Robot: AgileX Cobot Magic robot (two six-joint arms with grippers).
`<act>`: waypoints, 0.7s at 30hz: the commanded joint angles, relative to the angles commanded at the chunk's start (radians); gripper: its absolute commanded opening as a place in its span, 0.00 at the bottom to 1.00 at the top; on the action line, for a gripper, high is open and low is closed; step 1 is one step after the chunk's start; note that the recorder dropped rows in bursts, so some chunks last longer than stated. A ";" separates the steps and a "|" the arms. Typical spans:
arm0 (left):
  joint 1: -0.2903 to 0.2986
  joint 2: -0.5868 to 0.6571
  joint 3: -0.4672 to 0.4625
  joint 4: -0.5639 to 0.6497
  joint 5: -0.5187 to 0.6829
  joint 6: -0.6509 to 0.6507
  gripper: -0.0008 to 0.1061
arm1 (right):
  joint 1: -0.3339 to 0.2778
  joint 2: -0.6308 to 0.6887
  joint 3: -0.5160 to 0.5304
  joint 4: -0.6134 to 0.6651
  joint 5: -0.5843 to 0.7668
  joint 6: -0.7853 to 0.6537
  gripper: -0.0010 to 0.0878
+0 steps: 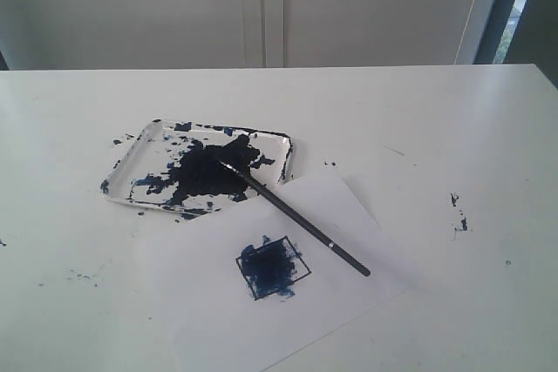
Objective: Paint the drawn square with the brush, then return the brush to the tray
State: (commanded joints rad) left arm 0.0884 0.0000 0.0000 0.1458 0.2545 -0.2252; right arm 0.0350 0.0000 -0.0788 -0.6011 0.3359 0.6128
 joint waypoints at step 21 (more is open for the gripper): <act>0.027 0.000 0.000 -0.013 0.000 -0.047 0.01 | 0.000 0.000 0.000 0.000 0.000 0.000 0.01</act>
State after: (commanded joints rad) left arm 0.1151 0.0000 0.0000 0.1332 0.2545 -0.2720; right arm 0.0350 0.0000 -0.0788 -0.6011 0.3359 0.6128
